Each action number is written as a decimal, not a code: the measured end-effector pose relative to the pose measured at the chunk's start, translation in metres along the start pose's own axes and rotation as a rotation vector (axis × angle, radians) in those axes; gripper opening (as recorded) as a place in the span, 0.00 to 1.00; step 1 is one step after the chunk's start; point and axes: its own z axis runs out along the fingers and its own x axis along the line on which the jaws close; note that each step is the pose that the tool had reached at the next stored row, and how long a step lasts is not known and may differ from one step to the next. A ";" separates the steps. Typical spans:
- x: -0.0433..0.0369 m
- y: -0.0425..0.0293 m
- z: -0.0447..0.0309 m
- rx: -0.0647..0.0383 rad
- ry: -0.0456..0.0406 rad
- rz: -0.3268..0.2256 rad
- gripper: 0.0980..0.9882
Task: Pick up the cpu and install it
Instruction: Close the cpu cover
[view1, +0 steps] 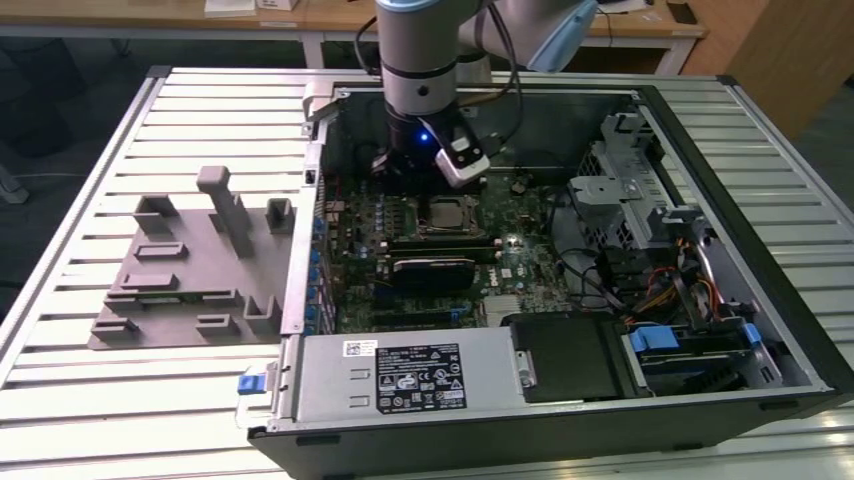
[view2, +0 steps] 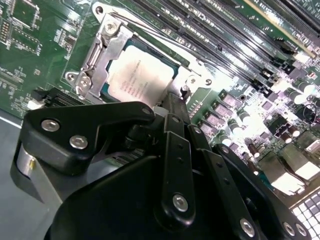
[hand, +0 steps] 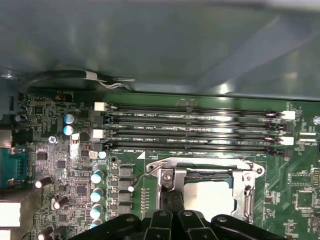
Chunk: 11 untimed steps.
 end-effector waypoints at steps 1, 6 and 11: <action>0.0005 0.0000 0.0004 0.000 0.0000 0.000 0.01; 0.0005 0.0000 0.0010 0.000 0.0001 0.000 0.01; -0.0015 0.0001 0.0013 0.000 -0.0001 0.000 0.01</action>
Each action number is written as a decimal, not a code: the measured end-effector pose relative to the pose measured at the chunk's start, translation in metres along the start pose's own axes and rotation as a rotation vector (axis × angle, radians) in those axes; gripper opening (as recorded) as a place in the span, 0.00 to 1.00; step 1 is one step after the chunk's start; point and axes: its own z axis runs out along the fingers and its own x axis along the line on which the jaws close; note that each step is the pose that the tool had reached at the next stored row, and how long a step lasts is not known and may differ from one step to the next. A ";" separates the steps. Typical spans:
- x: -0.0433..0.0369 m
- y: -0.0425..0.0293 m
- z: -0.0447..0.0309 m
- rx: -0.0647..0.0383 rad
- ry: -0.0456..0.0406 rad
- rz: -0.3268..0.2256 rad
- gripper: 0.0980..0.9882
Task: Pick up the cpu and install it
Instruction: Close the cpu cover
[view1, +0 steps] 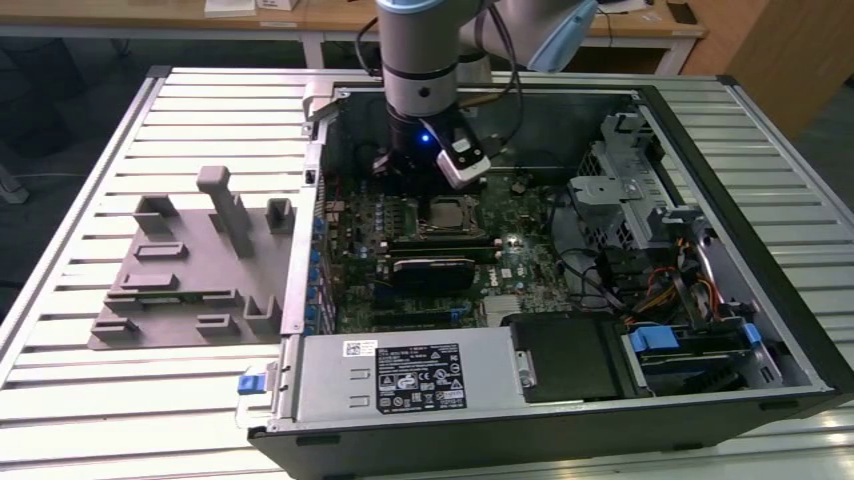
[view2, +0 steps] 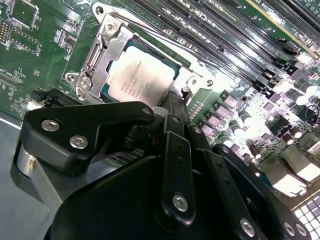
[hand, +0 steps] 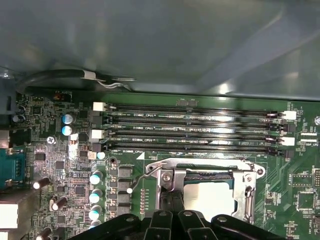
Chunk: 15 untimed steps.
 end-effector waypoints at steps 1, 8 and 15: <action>-0.0004 0.0001 0.0000 0.000 0.0000 0.000 0.01; -0.0039 0.0004 0.0004 0.000 0.0001 0.000 0.01; -0.0058 0.0005 0.0003 0.000 0.0009 0.000 0.01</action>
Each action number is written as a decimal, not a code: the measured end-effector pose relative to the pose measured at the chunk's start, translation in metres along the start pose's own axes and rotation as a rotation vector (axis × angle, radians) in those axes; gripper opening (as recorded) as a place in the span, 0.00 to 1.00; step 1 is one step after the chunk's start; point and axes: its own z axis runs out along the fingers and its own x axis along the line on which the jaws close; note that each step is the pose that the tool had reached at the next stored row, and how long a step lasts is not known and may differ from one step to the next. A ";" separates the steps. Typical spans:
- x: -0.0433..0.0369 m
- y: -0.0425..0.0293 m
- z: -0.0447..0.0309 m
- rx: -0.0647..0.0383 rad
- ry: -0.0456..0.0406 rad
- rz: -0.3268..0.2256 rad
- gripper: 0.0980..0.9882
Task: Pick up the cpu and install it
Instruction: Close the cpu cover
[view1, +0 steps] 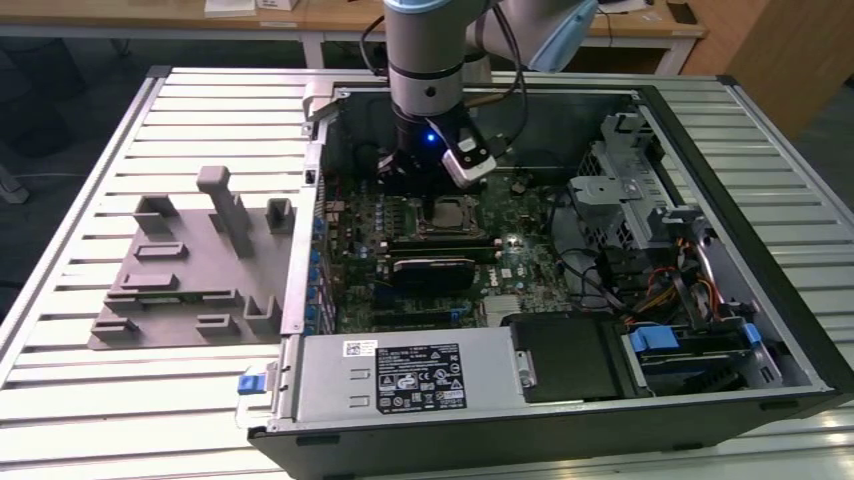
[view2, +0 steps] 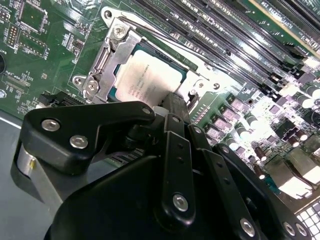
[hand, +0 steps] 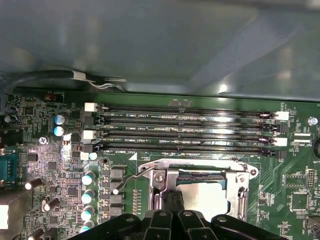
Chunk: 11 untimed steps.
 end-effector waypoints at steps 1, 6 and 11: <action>0.0000 0.0000 0.0000 0.000 0.0000 0.000 0.01; 0.0045 0.0001 -0.0003 0.000 0.0001 0.000 0.01; 0.0080 0.0006 -0.0002 0.000 -0.0001 -0.006 0.01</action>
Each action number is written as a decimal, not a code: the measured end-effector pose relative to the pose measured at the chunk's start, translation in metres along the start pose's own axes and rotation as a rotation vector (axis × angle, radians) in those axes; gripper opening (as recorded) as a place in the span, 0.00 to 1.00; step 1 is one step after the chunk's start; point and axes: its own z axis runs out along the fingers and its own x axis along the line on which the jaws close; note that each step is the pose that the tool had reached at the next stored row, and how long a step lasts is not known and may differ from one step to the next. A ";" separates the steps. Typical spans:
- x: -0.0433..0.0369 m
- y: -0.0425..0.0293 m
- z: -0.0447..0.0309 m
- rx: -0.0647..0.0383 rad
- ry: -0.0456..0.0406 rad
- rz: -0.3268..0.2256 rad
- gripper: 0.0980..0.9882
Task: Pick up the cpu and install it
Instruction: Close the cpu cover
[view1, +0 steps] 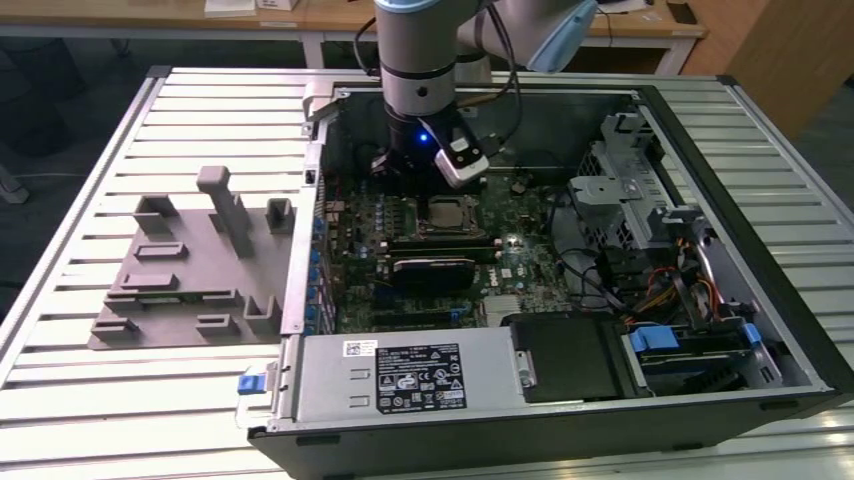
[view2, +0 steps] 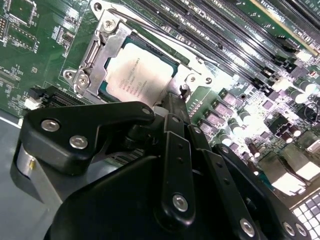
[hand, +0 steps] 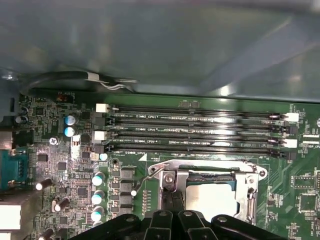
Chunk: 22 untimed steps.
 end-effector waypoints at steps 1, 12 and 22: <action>0.0000 0.0000 0.0003 0.000 0.0000 -0.001 0.01; -0.0001 0.0000 0.0023 0.000 0.0003 -0.002 0.01; -0.0024 0.0002 0.0027 0.000 0.0001 -0.002 0.01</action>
